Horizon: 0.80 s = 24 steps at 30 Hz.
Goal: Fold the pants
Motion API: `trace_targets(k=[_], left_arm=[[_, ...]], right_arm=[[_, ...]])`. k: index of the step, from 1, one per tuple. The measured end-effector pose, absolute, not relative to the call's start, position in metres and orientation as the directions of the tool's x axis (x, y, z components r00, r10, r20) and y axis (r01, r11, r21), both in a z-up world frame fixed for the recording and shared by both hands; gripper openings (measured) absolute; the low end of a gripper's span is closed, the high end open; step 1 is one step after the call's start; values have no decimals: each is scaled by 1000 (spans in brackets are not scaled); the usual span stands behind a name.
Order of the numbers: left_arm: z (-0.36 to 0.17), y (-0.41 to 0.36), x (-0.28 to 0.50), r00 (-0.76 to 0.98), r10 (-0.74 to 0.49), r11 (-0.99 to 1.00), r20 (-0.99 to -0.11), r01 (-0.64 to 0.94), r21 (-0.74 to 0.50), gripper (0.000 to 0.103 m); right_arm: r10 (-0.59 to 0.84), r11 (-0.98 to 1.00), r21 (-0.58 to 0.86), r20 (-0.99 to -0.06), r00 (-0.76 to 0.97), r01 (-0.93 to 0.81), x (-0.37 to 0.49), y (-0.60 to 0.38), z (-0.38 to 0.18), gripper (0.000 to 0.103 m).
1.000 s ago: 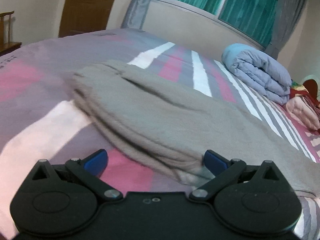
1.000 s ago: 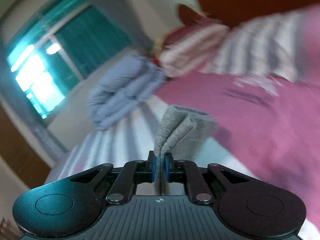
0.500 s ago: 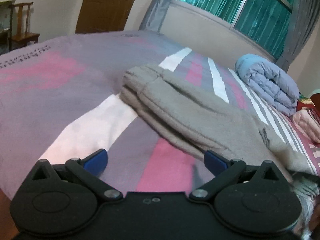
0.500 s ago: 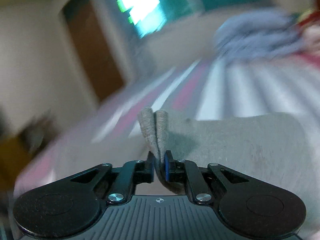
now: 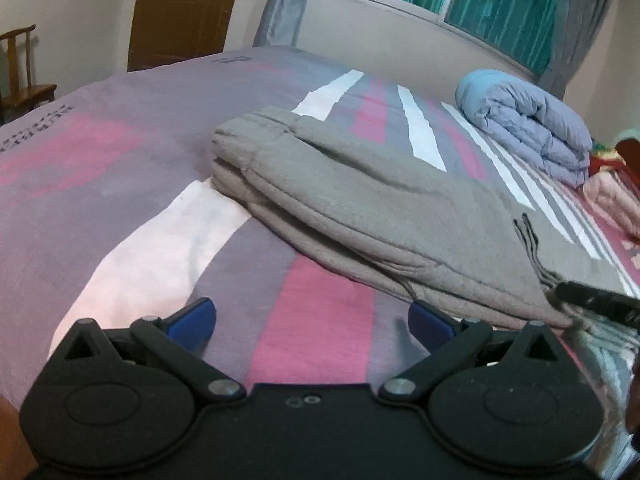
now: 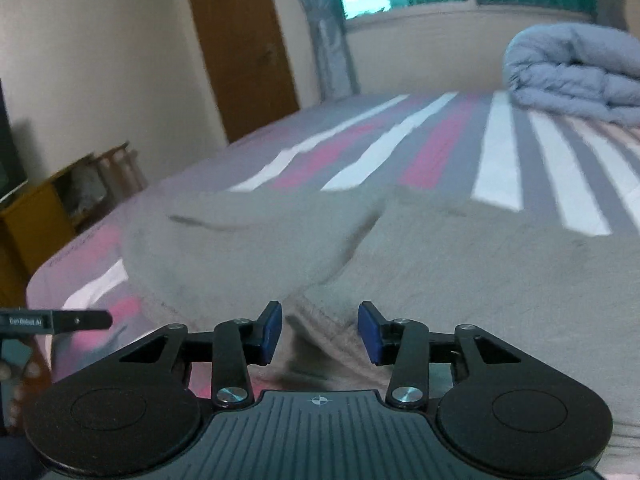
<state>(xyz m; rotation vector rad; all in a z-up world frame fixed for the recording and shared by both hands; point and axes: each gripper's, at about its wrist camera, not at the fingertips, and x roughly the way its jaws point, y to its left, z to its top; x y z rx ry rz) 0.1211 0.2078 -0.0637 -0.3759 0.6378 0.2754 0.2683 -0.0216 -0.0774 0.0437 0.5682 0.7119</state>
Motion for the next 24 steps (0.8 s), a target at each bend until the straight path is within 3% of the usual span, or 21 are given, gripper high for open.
trace_targets(k=[3, 4, 6, 8, 11, 13, 15, 19, 22, 24], left_arm=[[-66, 214, 116, 773, 136, 878, -619, -383, -286, 97], [-66, 214, 116, 774, 134, 877, -618, -384, -290, 97], [-65, 213, 116, 773, 136, 878, -620, -383, -285, 97], [-65, 212, 118, 768, 138, 882, -626, -383, -275, 97], [-65, 211, 121, 761, 141, 885, -633, -384, -265, 97], [-64, 210, 122, 758, 142, 886, -637, -384, -260, 97], [-64, 210, 121, 761, 140, 886, -633, -382, -264, 97], [-66, 213, 119, 766, 131, 877, -629, -386, -287, 97], [-66, 211, 122, 756, 140, 880, -640, -391, -269, 97], [-66, 208, 127, 752, 146, 885, -643, -390, -255, 97]], right_arm=[[581, 788, 146, -501, 642, -598, 266, -9, -86, 43], [569, 793, 126, -499, 653, -596, 265, -5, -88, 34], [565, 799, 123, -487, 666, -588, 262, -6, -87, 25], [573, 799, 131, -459, 678, -587, 257, -15, -82, 22], [584, 771, 44, -447, 677, -636, 244, -14, -79, 23], [567, 735, -15, -534, 627, -677, 244, -2, -95, 30], [563, 712, -101, -510, 650, -695, 232, 1, -97, 36], [645, 722, 59, -419, 639, -689, 222, -39, -74, 37], [524, 843, 94, -370, 767, -530, 219, -92, -61, 37], [420, 906, 132, -389, 820, -402, 221, -132, -62, 37]])
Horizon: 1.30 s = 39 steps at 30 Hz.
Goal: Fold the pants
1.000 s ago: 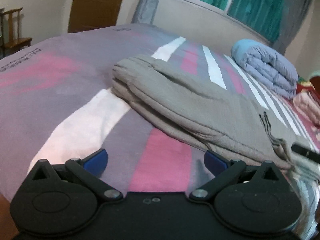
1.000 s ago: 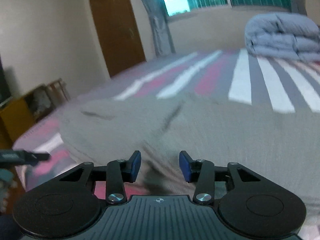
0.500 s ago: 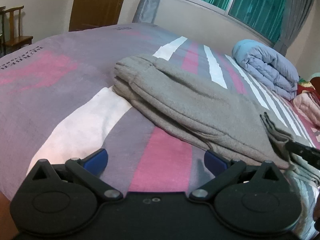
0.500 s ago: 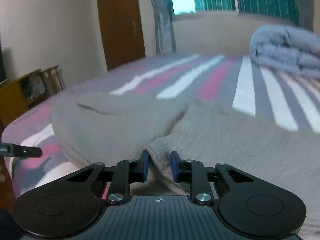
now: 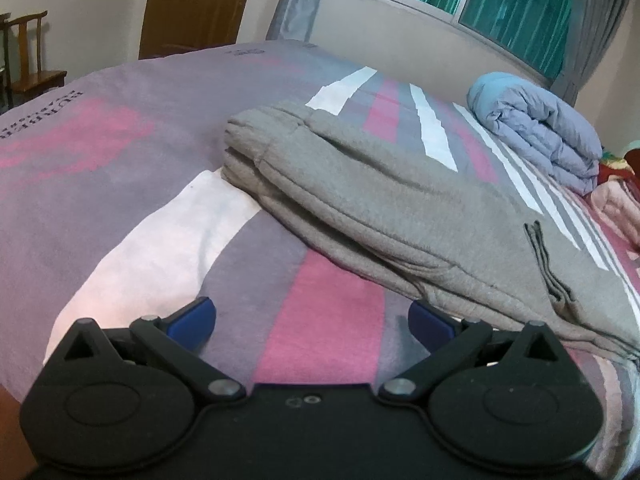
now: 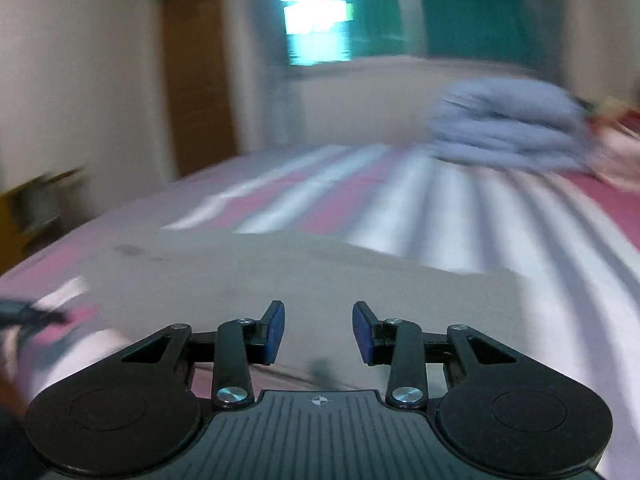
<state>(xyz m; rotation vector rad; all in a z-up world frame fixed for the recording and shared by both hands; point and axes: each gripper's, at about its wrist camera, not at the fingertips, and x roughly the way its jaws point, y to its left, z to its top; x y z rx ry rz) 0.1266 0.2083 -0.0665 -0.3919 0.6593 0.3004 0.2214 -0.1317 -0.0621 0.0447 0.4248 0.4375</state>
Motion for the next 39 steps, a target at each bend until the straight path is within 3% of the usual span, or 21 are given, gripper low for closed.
trace_targets(k=[2, 5, 7, 10, 11, 13, 18, 20, 23, 27, 30, 33, 35, 39], left_arm=[[-66, 205, 130, 749, 154, 886, -644, -393, -246, 97], [-66, 201, 135, 747, 157, 887, -646, -395, -241, 97], [-66, 201, 135, 748, 160, 886, -644, -397, -241, 97], [-65, 201, 135, 753, 172, 885, -635, -401, -236, 97], [-64, 201, 135, 759, 178, 884, -626, -402, -237, 97], [-63, 203, 137, 764, 183, 877, -619, -411, -247, 97], [-71, 202, 154, 738, 191, 886, -647, -413, -210, 97], [-72, 201, 159, 736, 199, 886, -647, -418, -203, 97], [-71, 201, 162, 740, 207, 887, -639, -419, -197, 97], [-75, 203, 164, 750, 213, 886, -626, -419, -201, 98], [-76, 205, 166, 750, 211, 882, -626, -423, -209, 98], [-72, 207, 164, 753, 204, 882, -625, -418, -216, 97], [-69, 211, 158, 773, 189, 870, -606, -418, -262, 96], [-67, 229, 146, 847, 97, 804, -522, -376, -461, 91]], right_arm=[[325, 946, 143, -427, 844, -292, 225, -158, -70, 37], [293, 956, 175, -599, 745, -236, 247, -171, -101, 37], [300, 954, 183, -584, 754, -238, 250, -171, -93, 37], [299, 953, 194, -490, 819, -232, 250, -173, -81, 37], [291, 955, 201, -504, 813, -217, 257, -174, -84, 37], [297, 955, 191, -620, 726, -228, 279, -167, -101, 37], [301, 952, 206, -499, 813, -226, 286, -174, -80, 37], [262, 964, 185, -520, 813, -192, 309, -171, -79, 37], [248, 969, 168, -621, 743, -182, 345, -166, -96, 38], [246, 968, 172, -516, 821, -182, 342, -167, -73, 38], [233, 972, 140, -619, 750, -186, 363, -155, -92, 42], [245, 970, 144, -569, 785, -198, 348, -155, -83, 43], [275, 960, 190, -480, 833, -207, 322, -164, -76, 44], [261, 962, 186, -413, 873, -199, 271, -180, -78, 55]])
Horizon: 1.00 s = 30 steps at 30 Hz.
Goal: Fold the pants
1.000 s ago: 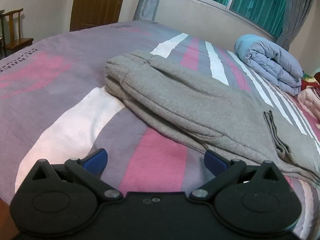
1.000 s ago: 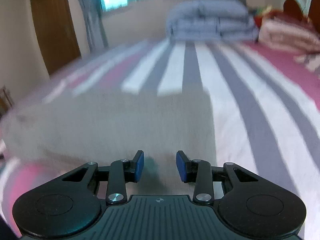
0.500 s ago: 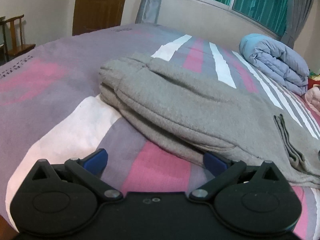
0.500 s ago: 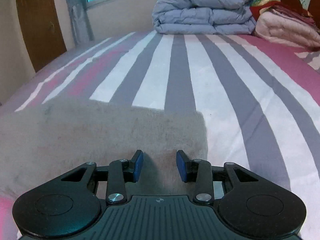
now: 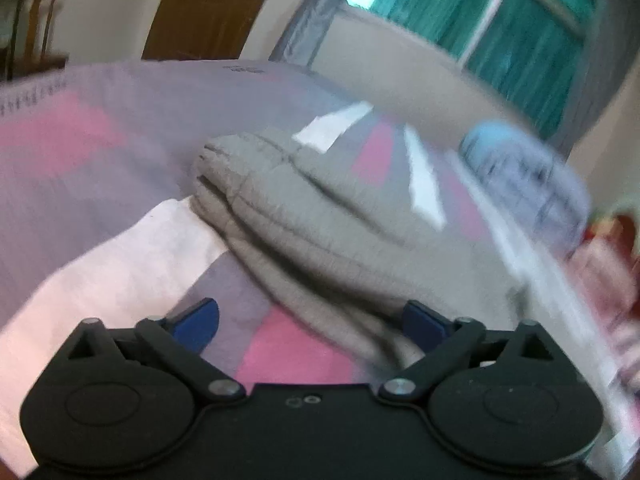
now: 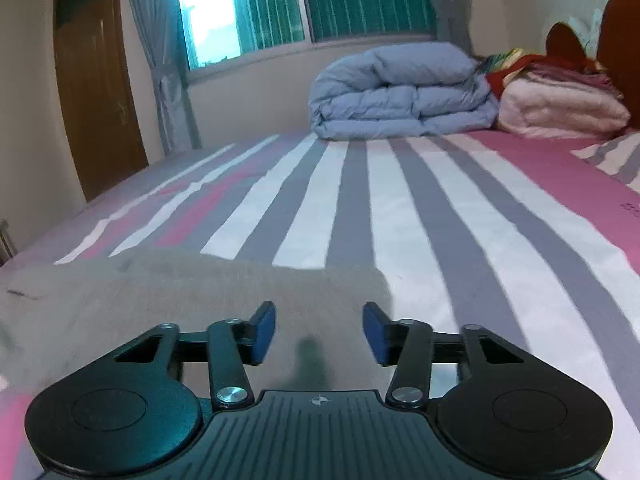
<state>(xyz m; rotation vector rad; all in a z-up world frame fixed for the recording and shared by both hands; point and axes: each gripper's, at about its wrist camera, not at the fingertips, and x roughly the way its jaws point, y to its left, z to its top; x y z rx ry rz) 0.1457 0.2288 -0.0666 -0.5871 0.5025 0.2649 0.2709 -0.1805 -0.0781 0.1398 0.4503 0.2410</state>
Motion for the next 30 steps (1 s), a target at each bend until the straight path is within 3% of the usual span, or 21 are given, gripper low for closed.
trace_targets(k=[7, 12, 26, 28, 29, 30], left_arm=[[-80, 263, 154, 868, 0, 684, -497, -362, -633, 88], [-99, 295, 168, 905, -47, 579, -422, -319, -750, 87], [-115, 323, 221, 942, -52, 617, -332, -231, -753, 95], [-116, 320, 214, 948, -37, 623, -315, -225, -749, 85], [-118, 322, 206, 948, 1, 609, -319, -254, -752, 38], [-123, 327, 196, 945, 30, 558, -325, -286, -779, 28]], right_arm=[[184, 966, 244, -404, 896, -88, 233, -201, -65, 59], [155, 966, 256, -427, 891, -45, 233, -201, -66, 60], [89, 966, 257, -459, 884, 36, 247, -210, -78, 60], [72, 961, 269, -474, 878, 67, 251, -214, -83, 60], [65, 958, 277, -481, 874, 81, 253, -216, -84, 60], [59, 954, 286, -486, 872, 94, 254, -219, -86, 60]])
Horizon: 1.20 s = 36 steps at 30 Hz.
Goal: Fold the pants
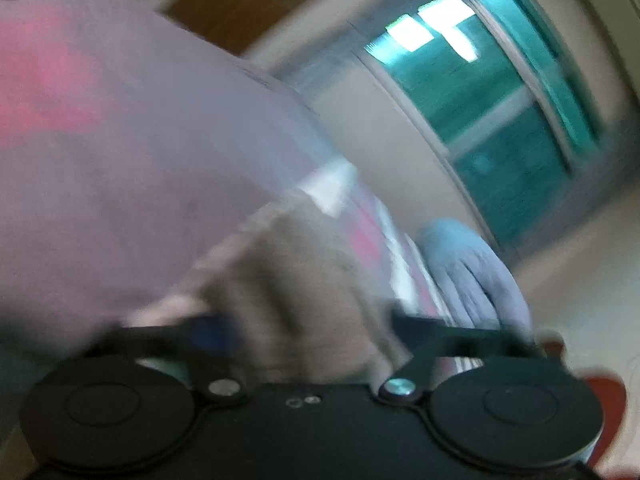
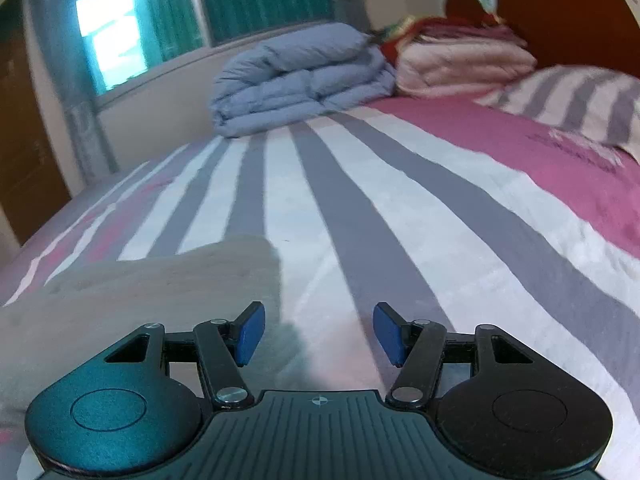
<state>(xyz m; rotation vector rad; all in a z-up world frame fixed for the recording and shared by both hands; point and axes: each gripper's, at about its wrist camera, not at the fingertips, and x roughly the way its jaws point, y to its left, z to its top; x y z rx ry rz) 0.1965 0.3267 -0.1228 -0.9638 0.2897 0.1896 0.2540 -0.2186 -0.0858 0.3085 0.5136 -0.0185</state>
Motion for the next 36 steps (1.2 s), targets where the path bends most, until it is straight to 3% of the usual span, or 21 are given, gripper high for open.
trace_targets(k=[7, 12, 18, 23, 31, 36], left_arm=[[-80, 292, 161, 975, 94, 637, -202, -215, -740, 27], [-23, 245, 167, 990, 36, 736, -138, -120, -666, 27], [21, 151, 190, 973, 66, 898, -221, -154, -412, 27], [26, 63, 194, 961, 78, 964, -266, -140, -224, 27], [22, -60, 208, 958, -67, 998, -279, 59, -36, 27], [-9, -110, 222, 932, -135, 990, -336, 144, 0, 27]], right_arm=[[38, 937, 319, -490, 871, 139, 251, -248, -77, 60], [39, 930, 330, -519, 854, 159, 248, -279, -72, 60], [31, 935, 307, -565, 825, 175, 250, -307, -70, 60], [43, 942, 303, -536, 843, 145, 237, -322, -64, 60], [23, 962, 246, -503, 864, 118, 219, -349, -65, 60], [-14, 951, 258, -518, 855, 172, 214, -383, -76, 60]])
